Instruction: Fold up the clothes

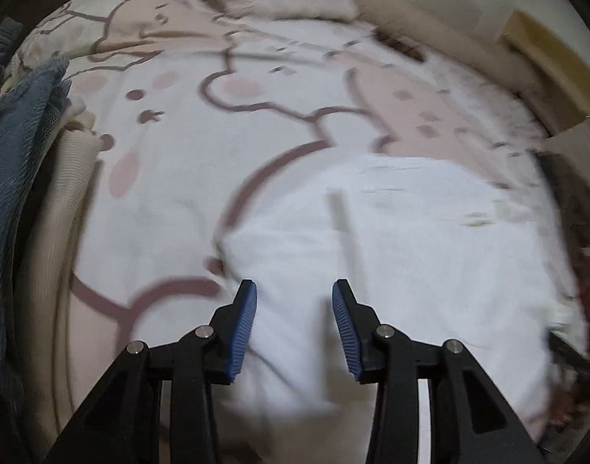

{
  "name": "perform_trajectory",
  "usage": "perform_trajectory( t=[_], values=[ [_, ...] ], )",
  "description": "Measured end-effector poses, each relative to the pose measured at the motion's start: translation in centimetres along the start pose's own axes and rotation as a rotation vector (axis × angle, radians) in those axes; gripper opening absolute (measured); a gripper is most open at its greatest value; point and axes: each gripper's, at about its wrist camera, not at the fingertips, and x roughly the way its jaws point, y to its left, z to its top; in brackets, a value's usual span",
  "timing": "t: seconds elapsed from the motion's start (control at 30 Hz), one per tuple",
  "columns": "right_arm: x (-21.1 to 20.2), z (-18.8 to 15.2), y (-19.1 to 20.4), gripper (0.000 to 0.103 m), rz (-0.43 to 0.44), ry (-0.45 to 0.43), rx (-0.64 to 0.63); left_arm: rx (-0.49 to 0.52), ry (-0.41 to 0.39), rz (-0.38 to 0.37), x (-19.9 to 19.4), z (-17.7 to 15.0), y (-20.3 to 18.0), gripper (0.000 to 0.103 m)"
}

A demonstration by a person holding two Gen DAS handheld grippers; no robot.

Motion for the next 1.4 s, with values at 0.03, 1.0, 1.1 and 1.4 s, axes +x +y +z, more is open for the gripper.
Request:
perform_trajectory(
  t=[0.03,1.0,1.1,1.4],
  values=[
    [-0.3,0.1,-0.4,0.007,0.015,-0.003,0.025,-0.007,-0.014,0.026,0.3,0.4,0.5,0.039],
    [-5.9,-3.7,-8.2,0.094,0.348,0.049,0.828,1.068,-0.535,0.015,-5.8,-14.8,-30.2,0.083],
    [-4.8,-2.9,-8.1,0.096,0.314,0.103,0.852,1.083,-0.448,0.008,-3.7,-14.5,-29.9,0.083],
    [-1.7,-1.3,-8.6,0.095,0.411,0.147,0.924,1.032,-0.418,-0.053,-1.9,-14.5,-28.9,0.083]
  ],
)
